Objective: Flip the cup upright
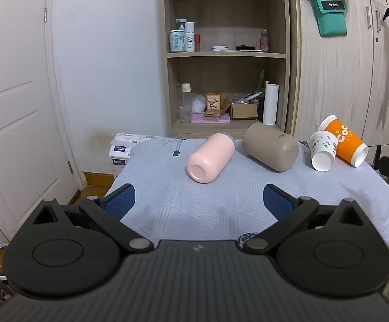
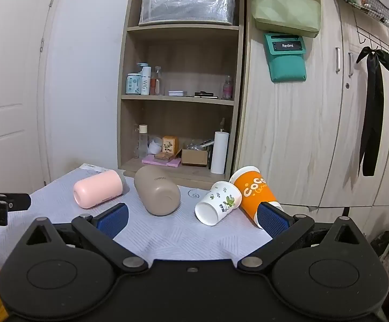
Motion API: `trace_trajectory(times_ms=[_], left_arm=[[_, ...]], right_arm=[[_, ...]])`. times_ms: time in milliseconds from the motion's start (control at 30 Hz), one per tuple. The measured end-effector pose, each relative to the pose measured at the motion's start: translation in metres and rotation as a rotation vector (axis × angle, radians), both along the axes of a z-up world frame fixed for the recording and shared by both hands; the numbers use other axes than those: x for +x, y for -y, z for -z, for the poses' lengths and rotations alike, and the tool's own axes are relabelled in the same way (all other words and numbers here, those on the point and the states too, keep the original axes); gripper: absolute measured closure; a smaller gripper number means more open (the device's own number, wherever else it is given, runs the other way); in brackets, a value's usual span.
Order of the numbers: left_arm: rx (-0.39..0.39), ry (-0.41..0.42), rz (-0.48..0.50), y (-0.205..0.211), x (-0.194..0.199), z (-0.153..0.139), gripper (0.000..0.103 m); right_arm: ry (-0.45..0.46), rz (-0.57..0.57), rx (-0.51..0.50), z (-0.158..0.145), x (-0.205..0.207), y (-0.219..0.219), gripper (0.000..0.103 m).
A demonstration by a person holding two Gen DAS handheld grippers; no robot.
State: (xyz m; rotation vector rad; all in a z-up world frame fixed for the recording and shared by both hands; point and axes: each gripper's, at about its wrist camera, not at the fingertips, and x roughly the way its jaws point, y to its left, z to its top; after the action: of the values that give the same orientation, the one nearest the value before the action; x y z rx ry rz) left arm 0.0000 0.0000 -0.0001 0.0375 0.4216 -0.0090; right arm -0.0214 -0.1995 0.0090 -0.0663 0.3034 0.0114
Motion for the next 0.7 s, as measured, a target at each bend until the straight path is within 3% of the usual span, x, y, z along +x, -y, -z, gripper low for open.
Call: trace_trajectory(times_ms=[533, 700], left_arm=[[0.003, -0.004, 0.002, -0.0022, 0.0003, 0.0018, 0.0], [-0.047, -0.003, 0.029, -0.0084, 0.0026, 0.0071, 0.0]], right_arm=[[0.009, 0.002, 0.003, 0.0068, -0.0008, 0.0052, 0.0], [-0.003, 0.009, 0.004, 0.0042, -0.0003, 0.0047, 0.0]])
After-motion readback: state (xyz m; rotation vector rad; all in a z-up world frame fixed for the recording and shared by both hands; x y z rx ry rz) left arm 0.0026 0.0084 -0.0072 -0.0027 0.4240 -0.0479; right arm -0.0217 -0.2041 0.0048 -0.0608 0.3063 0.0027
